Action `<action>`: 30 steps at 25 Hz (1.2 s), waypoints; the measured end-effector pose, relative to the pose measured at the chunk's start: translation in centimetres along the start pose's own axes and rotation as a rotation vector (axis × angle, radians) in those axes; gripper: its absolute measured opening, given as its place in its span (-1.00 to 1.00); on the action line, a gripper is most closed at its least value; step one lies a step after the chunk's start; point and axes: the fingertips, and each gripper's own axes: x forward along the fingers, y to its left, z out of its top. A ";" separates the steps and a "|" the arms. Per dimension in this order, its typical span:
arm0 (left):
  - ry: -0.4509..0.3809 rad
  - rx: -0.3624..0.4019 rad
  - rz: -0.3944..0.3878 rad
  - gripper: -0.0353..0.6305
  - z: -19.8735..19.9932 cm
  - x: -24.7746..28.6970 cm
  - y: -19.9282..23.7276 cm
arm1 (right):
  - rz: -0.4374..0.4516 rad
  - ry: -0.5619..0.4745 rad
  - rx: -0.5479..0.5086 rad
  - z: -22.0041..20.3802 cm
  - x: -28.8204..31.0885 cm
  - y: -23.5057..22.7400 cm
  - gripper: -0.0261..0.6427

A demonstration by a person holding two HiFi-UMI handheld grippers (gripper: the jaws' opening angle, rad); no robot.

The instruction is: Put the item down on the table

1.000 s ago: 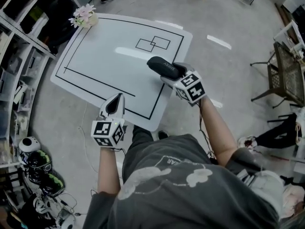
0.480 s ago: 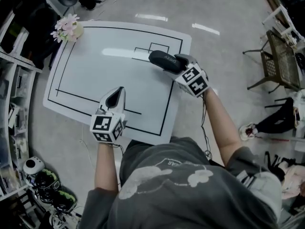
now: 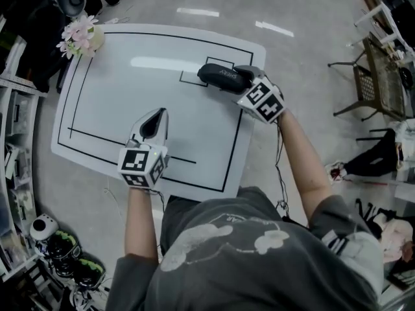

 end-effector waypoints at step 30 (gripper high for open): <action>-0.021 -0.029 0.053 -0.89 -0.2 -2.5 -2.7 | -0.004 -0.038 -0.025 -0.3 -1.3 1.2 0.09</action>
